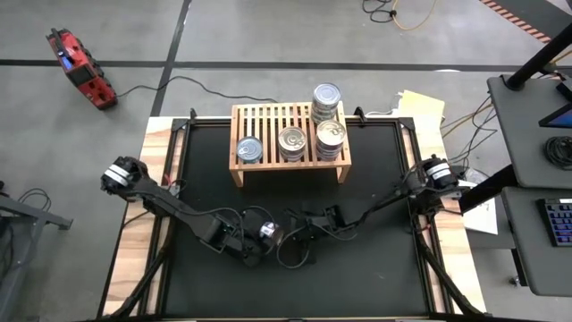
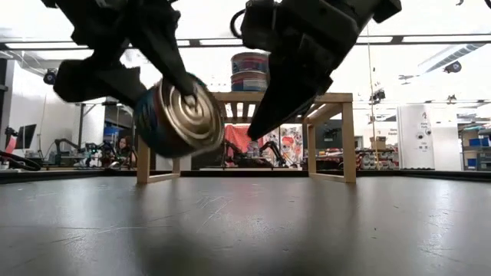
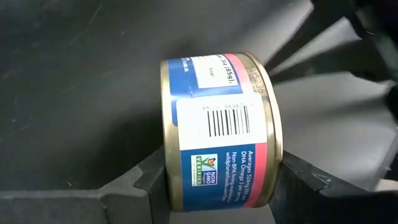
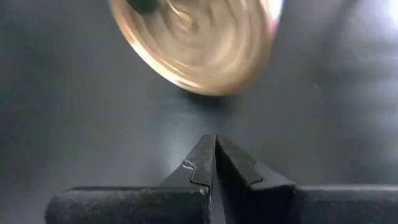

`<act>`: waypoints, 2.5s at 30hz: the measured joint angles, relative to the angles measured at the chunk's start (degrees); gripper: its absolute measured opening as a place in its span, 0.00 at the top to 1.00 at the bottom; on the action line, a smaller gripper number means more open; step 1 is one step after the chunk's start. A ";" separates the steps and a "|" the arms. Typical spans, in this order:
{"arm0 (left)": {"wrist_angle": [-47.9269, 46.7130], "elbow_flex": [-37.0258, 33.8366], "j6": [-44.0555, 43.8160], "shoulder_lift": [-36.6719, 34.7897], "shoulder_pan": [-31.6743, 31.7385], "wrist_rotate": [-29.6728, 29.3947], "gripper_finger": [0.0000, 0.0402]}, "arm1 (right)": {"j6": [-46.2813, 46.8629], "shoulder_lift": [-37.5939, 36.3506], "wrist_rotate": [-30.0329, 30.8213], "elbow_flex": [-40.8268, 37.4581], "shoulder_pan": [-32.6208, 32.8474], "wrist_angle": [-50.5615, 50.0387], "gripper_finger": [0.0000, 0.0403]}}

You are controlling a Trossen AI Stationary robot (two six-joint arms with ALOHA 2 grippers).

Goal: Stack canned seafood by type on shelf
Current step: Stack the blue pink tuna can on top of the blue pink tuna can on the shelf

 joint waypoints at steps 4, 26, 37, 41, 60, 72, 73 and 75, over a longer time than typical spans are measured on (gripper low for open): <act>-0.29 0.00 3.22 -2.70 0.02 -0.07 0.56 | -0.46 -2.69 3.08 0.00 0.00 -3.94 0.98; -6.65 0.04 10.06 -20.52 3.52 -6.82 0.56 | 6.49 -13.05 29.64 -0.02 -0.81 -14.43 0.98; -7.04 10.12 21.55 -24.38 9.08 -12.72 0.56 | 6.72 -21.95 24.87 -0.07 -1.61 -15.01 0.98; -8.91 13.81 24.32 -24.39 13.38 -12.72 0.56 | 9.32 -27.80 23.09 -0.07 -2.30 -17.19 0.98; 3.68 14.07 27.14 -22.92 39.03 20.15 0.56 | 16.40 -39.09 20.71 -0.04 -3.02 -26.50 0.98; 7.09 14.01 25.54 -17.75 47.23 31.84 0.56 | 17.02 -39.43 20.01 -0.04 -3.02 -29.22 0.98; 6.91 14.01 25.52 -17.53 47.51 32.17 0.56 | 16.92 -39.43 20.03 -0.04 -3.02 -29.20 0.98; 6.81 14.01 25.04 -16.95 47.74 32.48 0.56 | 16.74 -39.43 20.03 -0.04 -3.02 -29.22 0.98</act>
